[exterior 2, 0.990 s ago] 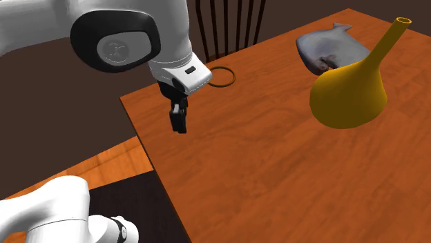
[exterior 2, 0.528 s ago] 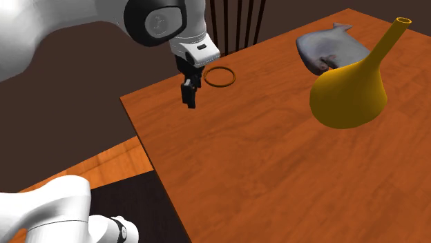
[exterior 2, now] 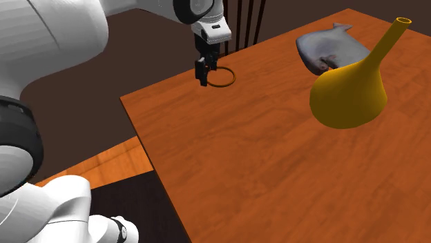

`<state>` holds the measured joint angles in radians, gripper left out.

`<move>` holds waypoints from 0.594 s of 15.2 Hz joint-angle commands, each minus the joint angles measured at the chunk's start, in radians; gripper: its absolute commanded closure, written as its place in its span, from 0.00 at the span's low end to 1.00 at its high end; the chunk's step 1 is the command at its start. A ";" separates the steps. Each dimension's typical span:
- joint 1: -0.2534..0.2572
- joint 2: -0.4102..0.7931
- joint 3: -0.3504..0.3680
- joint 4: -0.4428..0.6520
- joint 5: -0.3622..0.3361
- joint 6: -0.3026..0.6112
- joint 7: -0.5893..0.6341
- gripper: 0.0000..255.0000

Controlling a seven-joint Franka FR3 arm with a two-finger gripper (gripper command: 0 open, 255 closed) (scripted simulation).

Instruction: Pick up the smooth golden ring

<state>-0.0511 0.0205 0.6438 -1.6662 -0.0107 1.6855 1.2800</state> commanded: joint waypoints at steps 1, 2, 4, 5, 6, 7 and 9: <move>0.020 0.098 0.015 0.099 -0.062 -0.023 0.091 0.00; 0.022 0.095 0.011 0.083 -0.060 -0.008 0.089 0.00; 0.021 0.091 0.009 0.052 -0.058 0.020 0.088 0.00; 0.020 0.089 0.008 0.036 -0.057 0.034 0.088 0.00; 0.019 0.088 0.008 0.022 -0.056 0.047 0.087 0.00; 0.018 0.087 0.007 0.007 -0.056 0.061 0.087 0.00; 0.017 0.086 0.007 -0.015 -0.055 0.083 0.087 0.00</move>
<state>-0.0347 0.1062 0.6502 -1.6719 -0.0658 1.7581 1.3649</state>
